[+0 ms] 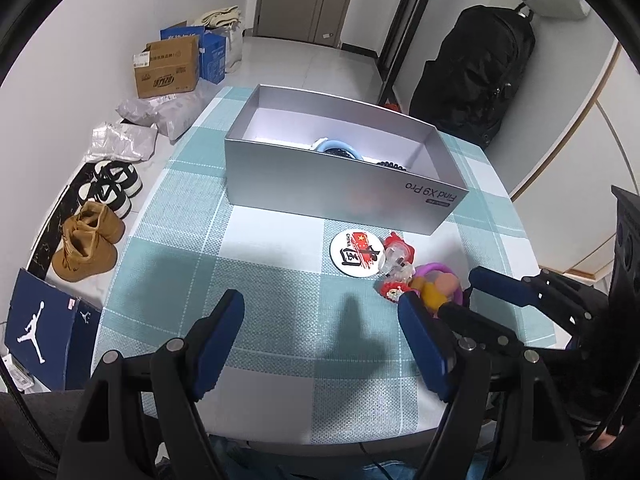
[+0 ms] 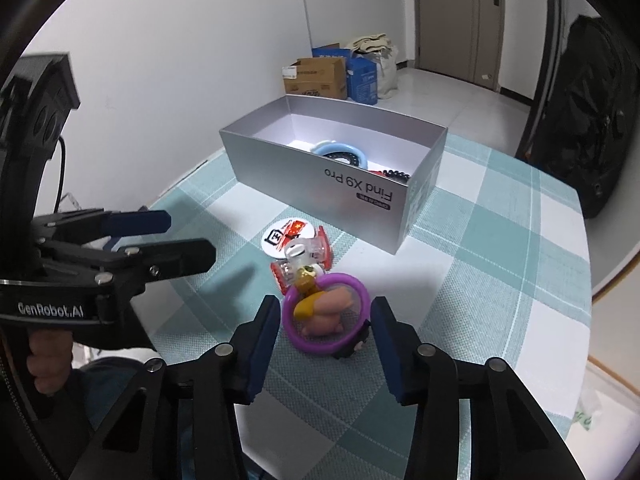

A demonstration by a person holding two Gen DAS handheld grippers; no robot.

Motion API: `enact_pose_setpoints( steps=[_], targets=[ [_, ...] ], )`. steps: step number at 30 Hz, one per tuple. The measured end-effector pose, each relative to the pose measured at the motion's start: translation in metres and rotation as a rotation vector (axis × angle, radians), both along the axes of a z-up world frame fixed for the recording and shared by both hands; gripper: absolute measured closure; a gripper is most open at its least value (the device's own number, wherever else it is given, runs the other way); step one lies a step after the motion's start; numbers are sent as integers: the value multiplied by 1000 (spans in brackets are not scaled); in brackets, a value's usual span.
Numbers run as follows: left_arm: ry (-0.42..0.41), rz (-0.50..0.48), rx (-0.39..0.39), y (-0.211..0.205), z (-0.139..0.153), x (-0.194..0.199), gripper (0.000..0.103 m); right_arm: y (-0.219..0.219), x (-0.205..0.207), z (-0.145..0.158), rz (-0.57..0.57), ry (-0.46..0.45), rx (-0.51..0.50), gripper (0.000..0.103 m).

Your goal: Organize jewelry

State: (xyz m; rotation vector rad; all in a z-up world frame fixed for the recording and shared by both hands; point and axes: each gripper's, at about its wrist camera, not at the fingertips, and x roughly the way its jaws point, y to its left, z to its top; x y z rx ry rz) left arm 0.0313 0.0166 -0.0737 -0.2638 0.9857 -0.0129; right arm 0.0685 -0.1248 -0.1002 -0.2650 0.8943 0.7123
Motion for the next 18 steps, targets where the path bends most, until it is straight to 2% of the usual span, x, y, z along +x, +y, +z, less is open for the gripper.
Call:
enact_pose_setpoints(
  steps=[8,12,14,15,16,18],
  targets=[
    [12,10,-24,2,-1,2,28,11,-12,5,41,-114,-76,61],
    [16,21,-40,4,-2,2,28,21,-17,-2,85,-135,-129,61],
    [16,22,-43,4,-1,3,28,24,-17,-5,93,-135,-143,67],
    [15,23,-42,4,-1,3,28,25,-16,-6,94,-133,-147,75],
    [15,23,-43,5,-1,3,28,25,-15,-7,92,-125,-147,79],
    [20,23,-46,5,-2,4,28,22,-10,-5,80,-104,-120,85]
  ],
)
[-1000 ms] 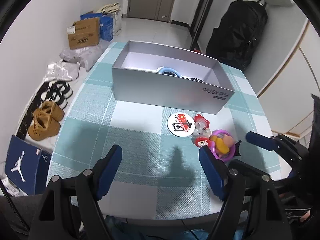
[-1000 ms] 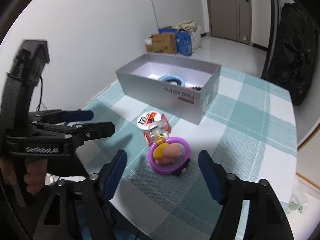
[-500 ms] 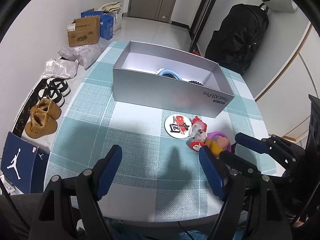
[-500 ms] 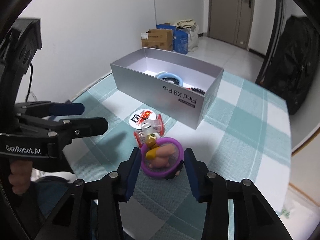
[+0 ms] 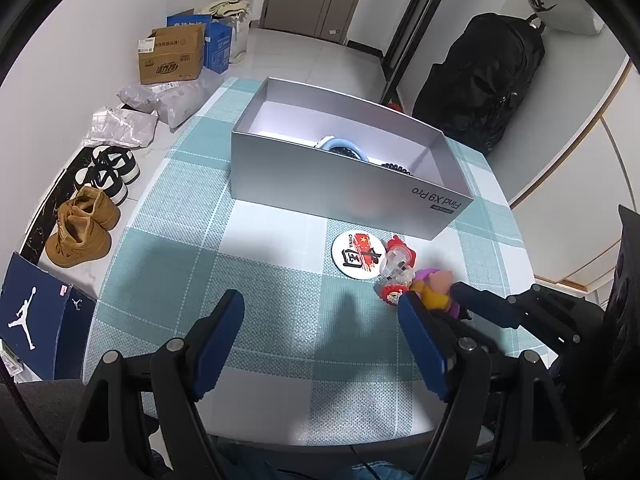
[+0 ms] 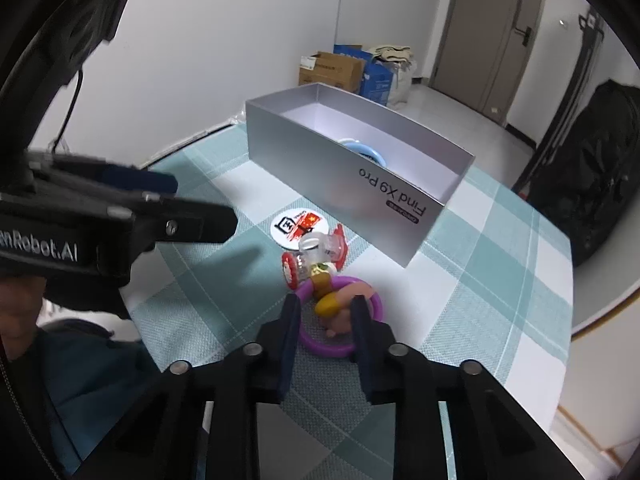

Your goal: Organize jewelry

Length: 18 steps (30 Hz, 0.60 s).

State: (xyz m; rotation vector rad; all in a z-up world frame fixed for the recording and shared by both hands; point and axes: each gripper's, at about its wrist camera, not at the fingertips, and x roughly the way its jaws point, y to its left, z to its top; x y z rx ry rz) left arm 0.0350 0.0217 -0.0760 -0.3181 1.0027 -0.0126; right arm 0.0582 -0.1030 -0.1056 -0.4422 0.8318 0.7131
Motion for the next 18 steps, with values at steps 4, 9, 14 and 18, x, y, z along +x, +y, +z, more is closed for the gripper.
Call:
enact_pose_setpoints(
  steps=[4,9,14,18],
  targets=[
    [6,4,-13,1,-1,1,28,-8,8,2,-26,66,67,95],
    [8,-4,-26,0,-1,1,28,-12,9,6,-29,98,110,103],
    [8,-27,-30,-4,-1,-1,28,-17,13,14,-52,104,153,103],
    [8,-34,-27,-5,-2,-1,28,-21,15,14,-68,108,162,103]
  ],
)
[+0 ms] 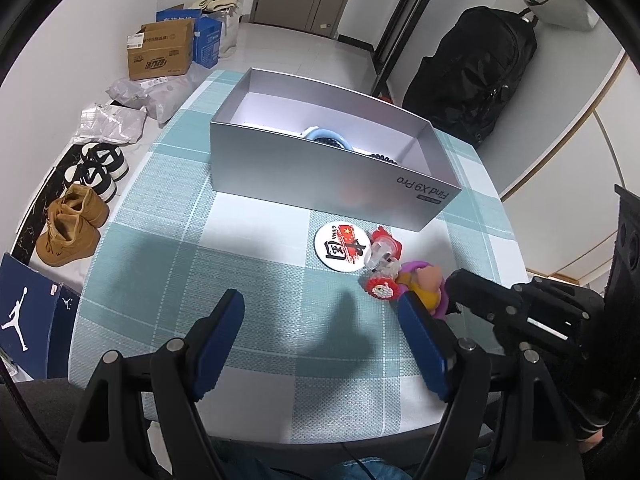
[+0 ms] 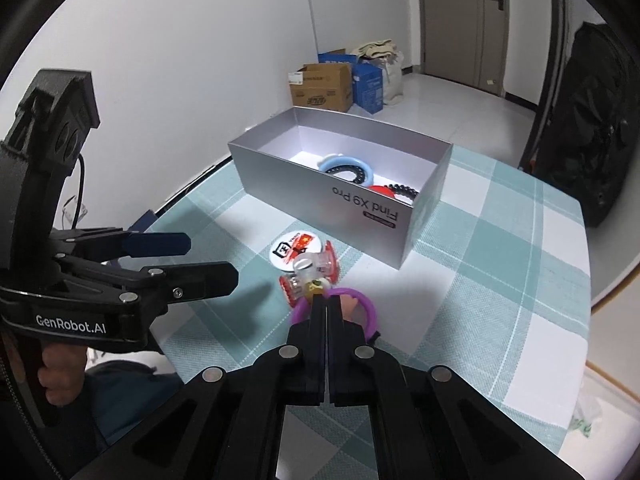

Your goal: Organize jewelry

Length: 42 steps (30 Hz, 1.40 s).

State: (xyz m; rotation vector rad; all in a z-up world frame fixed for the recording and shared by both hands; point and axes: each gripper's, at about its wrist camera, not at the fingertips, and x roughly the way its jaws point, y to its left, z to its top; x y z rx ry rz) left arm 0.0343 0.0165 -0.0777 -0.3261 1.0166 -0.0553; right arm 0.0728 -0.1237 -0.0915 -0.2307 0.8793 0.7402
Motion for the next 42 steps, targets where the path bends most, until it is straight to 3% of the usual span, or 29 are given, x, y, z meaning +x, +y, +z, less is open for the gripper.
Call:
enact_pose_setpoints(
  steps=[6,8,10,26,35,42],
  targets=[
    [8,0,-12,0,-1,0,28,-5,-1,10,-21,-27,30,100],
    [11,0,-17,1,-2,1,28,-3,2,4,-23,-6,17,92],
    [17,3,-23,2,-3,1,28,0,4,-4,-15,23,-6,74],
    [20,4,-56,7,-3,4,28,14,7,-20,5,20,-89,79],
    [40,-67,-97,-7,-7,7,28,-16,18,12,-87,31,69,79],
    [55,-197,-131,-38,-9,4,28,-43,31,31,-185,28,148,79]
  ],
)
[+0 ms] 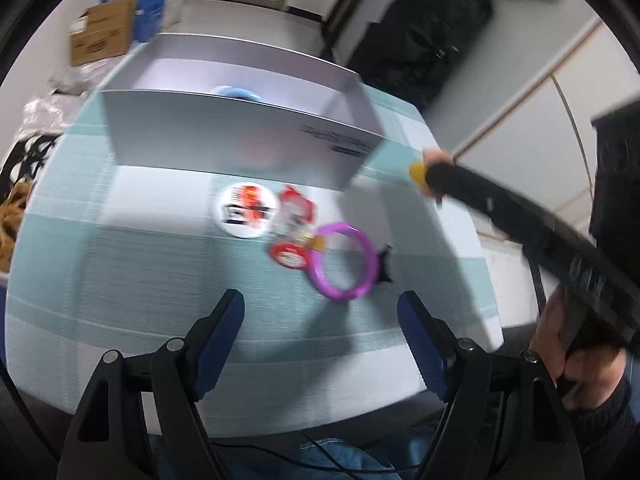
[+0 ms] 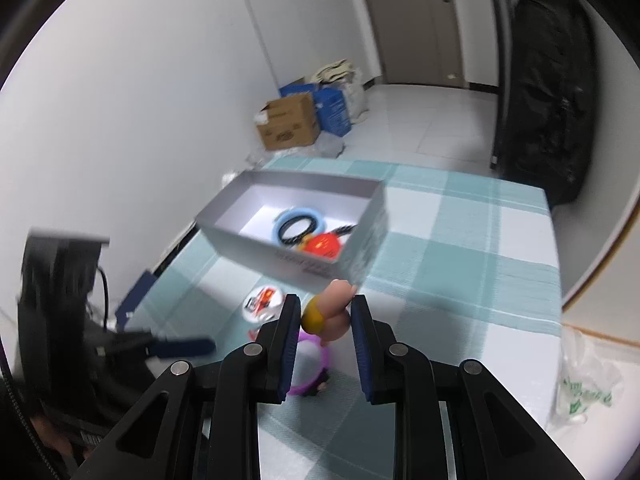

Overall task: Organize jewelry
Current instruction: 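Grasp the purple ring with the left gripper while the right gripper lifts the pink pig figurine, then carry the purple ring and pig figurine into the box, open both grippers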

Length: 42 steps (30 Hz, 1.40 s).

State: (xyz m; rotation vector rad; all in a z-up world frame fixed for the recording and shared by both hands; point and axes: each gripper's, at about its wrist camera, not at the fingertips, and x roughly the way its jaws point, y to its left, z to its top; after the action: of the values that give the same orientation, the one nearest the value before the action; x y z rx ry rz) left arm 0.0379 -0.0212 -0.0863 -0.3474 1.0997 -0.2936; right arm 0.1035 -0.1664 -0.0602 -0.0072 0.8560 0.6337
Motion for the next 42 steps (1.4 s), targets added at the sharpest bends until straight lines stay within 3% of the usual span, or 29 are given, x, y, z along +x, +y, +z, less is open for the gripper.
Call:
enact_pose_setpoints(
  steps=[5,10,17,21,26,35,42],
  targets=[
    [16,-62,46,-29,-4,6,28,-26,11,12,-103,5,61,79],
    [35,-52,108,-47,-6,24,28,-47,17,17,-163,11,84,79],
    [23,-68,268,-70,-9,37,29,-65,17,20,-188,5,95,79],
    [-23,-111,383,-83,-11,36,47,-71,17,24,-195,6,118,78],
    [-34,-120,378,-86,-10,33,55,-74,14,28,-190,-4,132,78],
    [-52,-115,341,-74,2,23,55,-78,13,28,-200,7,148,78],
    [-144,-74,314,-63,29,19,56,-76,13,26,-189,11,181,79]
  ],
)
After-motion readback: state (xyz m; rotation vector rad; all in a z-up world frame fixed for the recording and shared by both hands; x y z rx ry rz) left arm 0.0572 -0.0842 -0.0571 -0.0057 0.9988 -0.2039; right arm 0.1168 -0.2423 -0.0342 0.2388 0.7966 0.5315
